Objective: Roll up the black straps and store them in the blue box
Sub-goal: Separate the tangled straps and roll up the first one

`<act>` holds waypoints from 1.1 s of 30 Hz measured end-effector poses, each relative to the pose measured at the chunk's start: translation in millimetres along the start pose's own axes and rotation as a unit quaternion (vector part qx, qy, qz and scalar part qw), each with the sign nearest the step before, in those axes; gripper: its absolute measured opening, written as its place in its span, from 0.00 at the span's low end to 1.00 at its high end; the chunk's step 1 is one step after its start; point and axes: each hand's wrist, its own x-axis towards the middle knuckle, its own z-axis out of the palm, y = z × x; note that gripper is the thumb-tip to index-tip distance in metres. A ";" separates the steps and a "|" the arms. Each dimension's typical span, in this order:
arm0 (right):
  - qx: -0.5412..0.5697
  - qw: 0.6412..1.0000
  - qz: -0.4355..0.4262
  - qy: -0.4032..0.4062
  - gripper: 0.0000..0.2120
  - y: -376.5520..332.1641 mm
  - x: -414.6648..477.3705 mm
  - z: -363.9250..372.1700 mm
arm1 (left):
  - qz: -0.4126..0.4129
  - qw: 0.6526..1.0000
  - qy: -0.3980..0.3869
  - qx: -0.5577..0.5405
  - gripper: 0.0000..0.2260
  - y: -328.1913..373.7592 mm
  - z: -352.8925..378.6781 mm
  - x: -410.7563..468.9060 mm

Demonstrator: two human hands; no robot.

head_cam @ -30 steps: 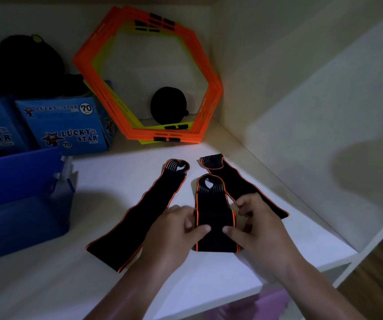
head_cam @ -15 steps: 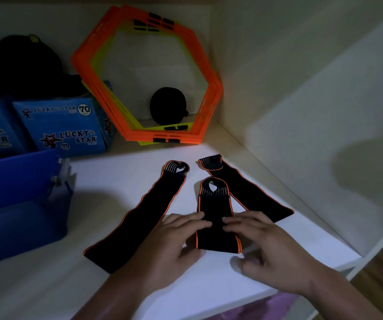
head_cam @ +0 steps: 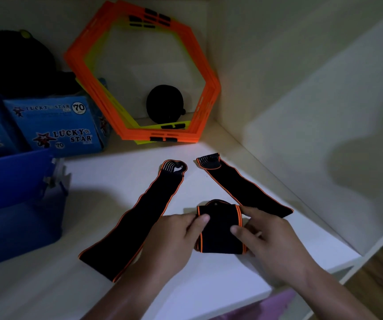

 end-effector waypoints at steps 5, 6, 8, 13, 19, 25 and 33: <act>-0.135 0.990 0.041 0.007 0.15 -9.3 5.7 4.4 | -0.019 0.989 -0.028 0.145 0.25 13.2 5.9 9.8; -0.165 0.985 0.042 -0.004 0.17 -11.5 7.8 5.5 | -0.036 0.990 -0.042 0.128 0.25 16.0 5.1 11.0; -0.193 0.980 0.051 -0.011 0.18 -12.9 8.8 8.2 | -0.058 0.992 -0.069 0.089 0.21 18.5 3.0 13.1; -0.136 0.990 0.001 0.028 0.10 -7.0 2.3 20.0 | -0.120 0.975 -0.092 -0.162 0.07 13.5 -0.7 13.2; 0.333 0.931 0.101 0.109 0.16 -28.4 8.0 29.8 | -0.101 0.923 0.018 -0.370 0.14 18.4 0.7 15.2; 0.341 0.928 0.053 0.139 0.22 -53.4 22.7 49.5 | -0.103 0.884 0.065 -0.451 0.17 43.4 6.7 19.3; 0.306 0.942 0.015 0.135 0.21 -49.0 23.7 33.9 | -0.080 0.873 0.087 -0.473 0.14 39.7 9.2 21.4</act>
